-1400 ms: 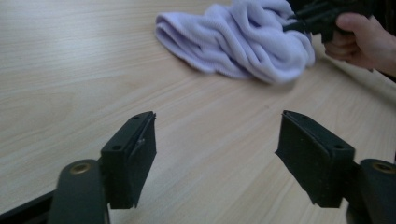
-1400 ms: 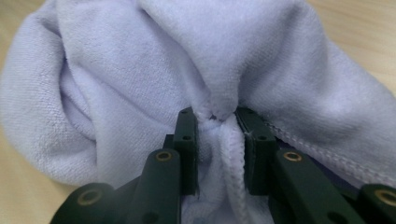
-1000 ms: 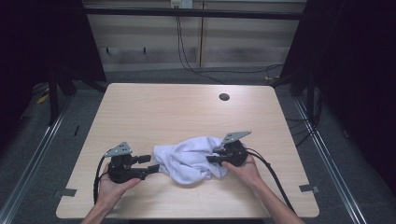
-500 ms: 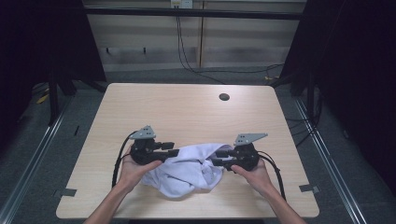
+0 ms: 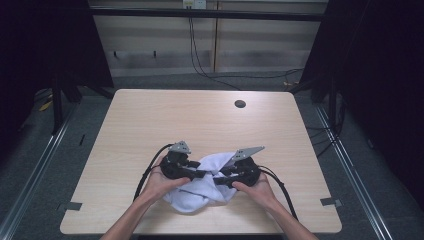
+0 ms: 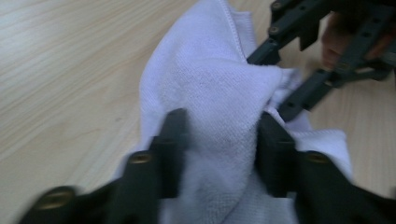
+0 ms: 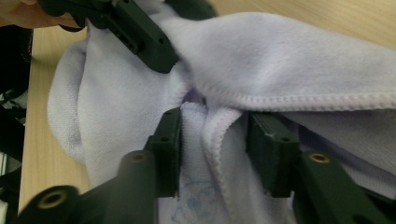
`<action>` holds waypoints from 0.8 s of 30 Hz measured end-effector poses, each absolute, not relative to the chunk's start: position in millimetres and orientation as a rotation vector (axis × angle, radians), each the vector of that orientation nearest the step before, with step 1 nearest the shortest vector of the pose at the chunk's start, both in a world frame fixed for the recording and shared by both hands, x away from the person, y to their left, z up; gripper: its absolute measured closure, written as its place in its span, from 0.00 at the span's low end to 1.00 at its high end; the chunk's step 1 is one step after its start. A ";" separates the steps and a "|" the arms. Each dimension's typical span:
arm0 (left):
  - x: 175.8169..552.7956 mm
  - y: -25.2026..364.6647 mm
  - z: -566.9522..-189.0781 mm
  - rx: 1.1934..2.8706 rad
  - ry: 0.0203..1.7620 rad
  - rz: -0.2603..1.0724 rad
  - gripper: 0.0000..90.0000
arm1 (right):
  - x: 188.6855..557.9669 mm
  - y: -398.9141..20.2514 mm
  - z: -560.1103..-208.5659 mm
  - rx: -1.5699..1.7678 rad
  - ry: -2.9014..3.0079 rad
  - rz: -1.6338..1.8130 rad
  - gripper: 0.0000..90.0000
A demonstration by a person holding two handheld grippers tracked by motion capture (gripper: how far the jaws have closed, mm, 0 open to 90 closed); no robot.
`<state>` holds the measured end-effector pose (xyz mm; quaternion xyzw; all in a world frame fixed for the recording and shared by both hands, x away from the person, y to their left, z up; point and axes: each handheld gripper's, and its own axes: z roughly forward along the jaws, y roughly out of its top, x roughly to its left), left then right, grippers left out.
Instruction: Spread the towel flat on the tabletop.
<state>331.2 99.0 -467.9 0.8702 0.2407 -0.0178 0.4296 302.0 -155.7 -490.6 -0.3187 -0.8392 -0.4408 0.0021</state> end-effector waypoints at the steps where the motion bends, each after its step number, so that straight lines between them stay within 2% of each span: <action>1: 328.6 103.1 -462.4 2.114 0.575 -0.041 0.84 | 302.7 -159.6 -487.9 -1.026 -2.624 -1.413 0.82; 2: 328.6 103.1 -462.4 2.114 0.575 -0.041 0.86 | 302.7 -159.6 -487.9 -1.026 -2.624 -1.413 0.82; 3: 328.7 112.5 -454.5 2.051 0.589 -0.025 0.87 | 303.0 -163.8 -482.8 -1.035 -2.615 -1.439 0.88; 6: 330.8 123.5 -447.3 1.978 0.601 -0.053 0.87 | 303.3 -171.4 -475.0 -1.060 -2.592 -1.476 0.89; 9: 336.1 157.7 -426.5 1.829 0.656 -0.039 0.87 | 305.2 -191.2 -460.7 -1.118 -2.546 -1.560 0.89; 12: 335.7 165.7 -420.5 1.793 0.659 -0.037 0.87 | 307.9 -205.0 -449.7 -1.153 -2.460 -1.648 0.89; 15: 332.6 167.0 -400.8 1.741 0.654 -0.011 0.87 | 312.3 -210.8 -421.1 -1.197 -2.415 -1.763 0.89; 18: 334.4 168.7 -387.7 1.719 0.653 0.009 0.87 | 316.7 -211.8 -409.0 -1.198 -2.392 -1.802 0.89; 19: 338.5 171.9 -374.5 1.688 0.665 0.021 0.87 | 321.8 -209.2 -390.9 -1.200 -2.388 -1.842 0.89; 20: 338.5 171.9 -374.5 1.688 0.665 0.021 0.87 | 321.8 -209.2 -390.9 -1.200 -2.388 -1.842 0.89; 24: 353.1 180.3 -349.1 1.604 0.699 0.051 0.87 | 337.9 -200.2 -347.2 -1.210 -2.370 -1.933 0.89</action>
